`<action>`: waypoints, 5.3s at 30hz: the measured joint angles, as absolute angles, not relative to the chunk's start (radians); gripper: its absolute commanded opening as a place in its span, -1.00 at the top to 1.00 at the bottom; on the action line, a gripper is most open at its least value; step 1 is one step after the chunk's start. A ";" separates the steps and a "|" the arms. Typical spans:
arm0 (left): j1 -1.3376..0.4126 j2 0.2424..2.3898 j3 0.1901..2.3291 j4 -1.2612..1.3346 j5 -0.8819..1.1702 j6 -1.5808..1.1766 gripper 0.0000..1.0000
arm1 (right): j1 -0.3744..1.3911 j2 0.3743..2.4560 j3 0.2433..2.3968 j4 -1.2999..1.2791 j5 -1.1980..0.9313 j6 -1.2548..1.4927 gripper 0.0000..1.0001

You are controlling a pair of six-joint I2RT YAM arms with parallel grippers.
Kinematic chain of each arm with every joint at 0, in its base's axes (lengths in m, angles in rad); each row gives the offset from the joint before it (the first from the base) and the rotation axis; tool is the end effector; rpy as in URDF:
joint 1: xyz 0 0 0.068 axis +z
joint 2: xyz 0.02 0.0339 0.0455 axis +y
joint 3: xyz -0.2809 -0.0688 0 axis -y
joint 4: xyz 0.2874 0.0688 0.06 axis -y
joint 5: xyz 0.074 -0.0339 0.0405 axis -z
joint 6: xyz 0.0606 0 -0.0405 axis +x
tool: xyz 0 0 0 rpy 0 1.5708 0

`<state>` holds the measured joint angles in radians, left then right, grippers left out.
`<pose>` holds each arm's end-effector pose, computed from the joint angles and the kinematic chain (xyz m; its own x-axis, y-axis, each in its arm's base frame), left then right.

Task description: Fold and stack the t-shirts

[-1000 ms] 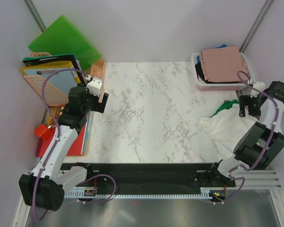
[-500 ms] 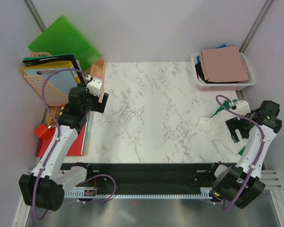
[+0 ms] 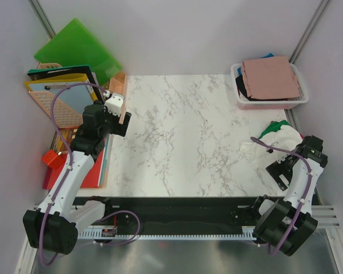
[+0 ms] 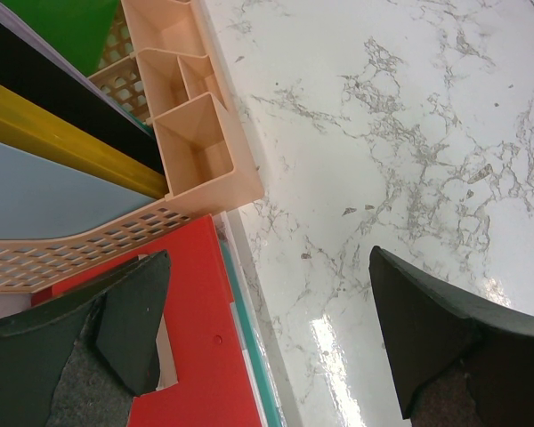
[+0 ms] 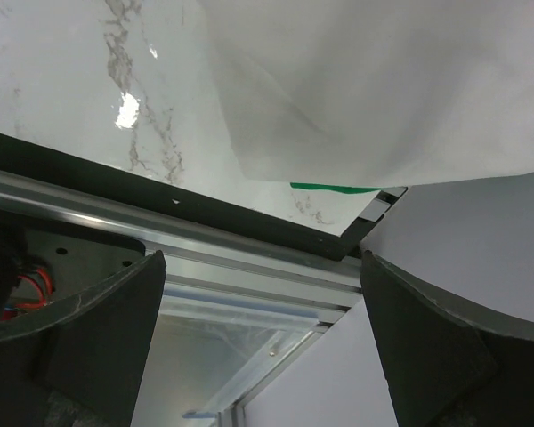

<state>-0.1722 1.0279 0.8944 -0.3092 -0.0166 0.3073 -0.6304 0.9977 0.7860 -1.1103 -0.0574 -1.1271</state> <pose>0.2852 -0.0486 0.3176 -0.3549 0.3687 -0.8591 0.2769 0.9192 0.2801 0.1591 -0.1118 0.2174 -0.8573 -0.4906 -0.1559 -0.4594 0.8658 -0.1985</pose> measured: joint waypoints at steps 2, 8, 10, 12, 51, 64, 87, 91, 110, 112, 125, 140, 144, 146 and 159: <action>-0.172 1.028 0.894 -0.309 -0.017 0.307 -1.00 | -0.630 0.998 0.758 -1.082 -0.023 -1.158 -0.96; -0.172 1.028 0.895 -0.309 -0.017 0.307 -1.00 | -0.624 0.993 0.651 -0.935 0.081 -1.272 -0.96; -0.172 1.029 0.895 -0.309 -0.017 0.307 -1.00 | -0.614 0.977 0.618 -0.890 0.116 -1.317 -0.96; -0.172 1.032 0.895 -0.309 -0.017 0.307 -1.00 | -0.606 0.941 0.580 -0.841 0.146 -1.367 -0.96; -0.172 1.035 0.899 -0.310 -0.020 0.309 -1.00 | -0.532 1.399 0.653 -0.405 0.241 -1.183 0.87; -0.172 1.036 0.899 -0.310 -0.020 0.309 -1.00 | -0.532 1.332 0.677 -0.439 0.182 -1.135 1.00; -0.172 1.038 0.899 -0.310 -0.020 0.317 -1.00 | -0.529 1.386 0.886 -0.525 0.133 -1.061 0.30; -0.172 1.038 0.899 -0.310 -0.020 0.318 -1.00 | -0.529 1.369 0.886 -0.558 0.123 -1.052 -0.68; -0.172 1.040 0.898 -0.309 -0.017 0.325 -1.00 | -0.527 1.235 1.083 -0.910 -0.042 -0.953 1.00; -0.172 1.040 0.898 -0.309 -0.017 0.327 -1.00 | -0.527 1.352 1.148 -0.894 -0.075 -0.894 1.00; -0.172 1.044 0.898 -0.310 -0.017 0.331 -1.00 | -0.506 1.728 1.209 -0.702 -0.135 -0.673 1.00; -0.172 1.045 0.897 -0.309 -0.017 0.331 -1.00 | -0.508 1.361 0.848 -0.711 -0.110 -0.818 1.00; -0.172 1.045 0.896 -0.308 -0.017 0.331 -1.00 | -0.508 1.259 0.833 -0.816 -0.125 -0.843 1.00; -0.172 1.045 0.896 -0.308 -0.016 0.331 -1.00 | -0.508 1.253 0.833 -0.842 -0.132 -0.844 1.00; -0.172 1.093 0.927 -0.346 -0.012 0.332 -1.00 | -0.508 1.051 1.135 -1.031 -0.283 -0.783 0.82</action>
